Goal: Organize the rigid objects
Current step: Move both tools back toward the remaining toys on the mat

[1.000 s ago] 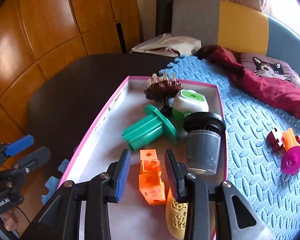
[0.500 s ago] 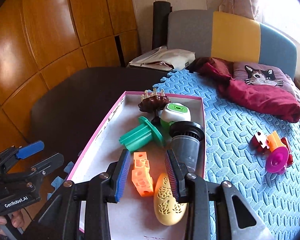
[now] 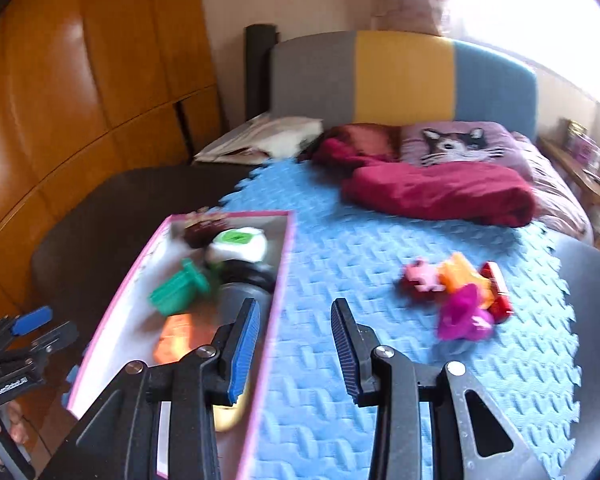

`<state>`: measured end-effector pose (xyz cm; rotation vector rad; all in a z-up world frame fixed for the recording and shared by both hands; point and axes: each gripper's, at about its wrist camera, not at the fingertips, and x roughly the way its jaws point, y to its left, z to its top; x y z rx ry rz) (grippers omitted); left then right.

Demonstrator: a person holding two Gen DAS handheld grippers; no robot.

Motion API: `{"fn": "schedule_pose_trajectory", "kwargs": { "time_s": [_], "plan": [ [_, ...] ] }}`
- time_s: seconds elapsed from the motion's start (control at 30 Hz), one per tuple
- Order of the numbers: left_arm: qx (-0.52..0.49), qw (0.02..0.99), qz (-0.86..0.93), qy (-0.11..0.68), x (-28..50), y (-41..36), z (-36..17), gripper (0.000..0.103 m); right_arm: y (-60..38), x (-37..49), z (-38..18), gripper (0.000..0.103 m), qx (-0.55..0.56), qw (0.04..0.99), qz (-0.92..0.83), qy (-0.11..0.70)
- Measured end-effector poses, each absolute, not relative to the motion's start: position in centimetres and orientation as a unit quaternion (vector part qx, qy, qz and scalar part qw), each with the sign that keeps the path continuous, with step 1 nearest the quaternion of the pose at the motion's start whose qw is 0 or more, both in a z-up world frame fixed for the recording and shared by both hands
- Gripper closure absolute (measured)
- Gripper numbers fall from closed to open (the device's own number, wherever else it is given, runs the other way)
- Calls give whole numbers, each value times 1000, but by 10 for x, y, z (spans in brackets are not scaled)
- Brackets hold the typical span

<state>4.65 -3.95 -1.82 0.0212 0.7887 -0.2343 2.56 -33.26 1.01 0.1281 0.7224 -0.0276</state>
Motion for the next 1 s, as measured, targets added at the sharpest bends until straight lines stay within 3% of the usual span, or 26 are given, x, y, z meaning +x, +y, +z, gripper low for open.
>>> {"fn": "schedule_pose_trajectory", "kwargs": {
  "time_s": [0.2,0.47,0.63,1.0],
  "plan": [
    [20,915,-143,376,49,-52,-7,30,-439,6,15,66,133,928,-154,313],
    [62,908,-196,366,49,-104,6,30,-558,-25,-29,65,294,855,-272,330],
    [74,891,-256,369,49,-152,11,30,-564,-30,-32,65,324,847,-264,330],
    [81,845,-348,397,62,-267,0,48,-559,-30,-34,65,342,843,-248,331]
  ]
}}
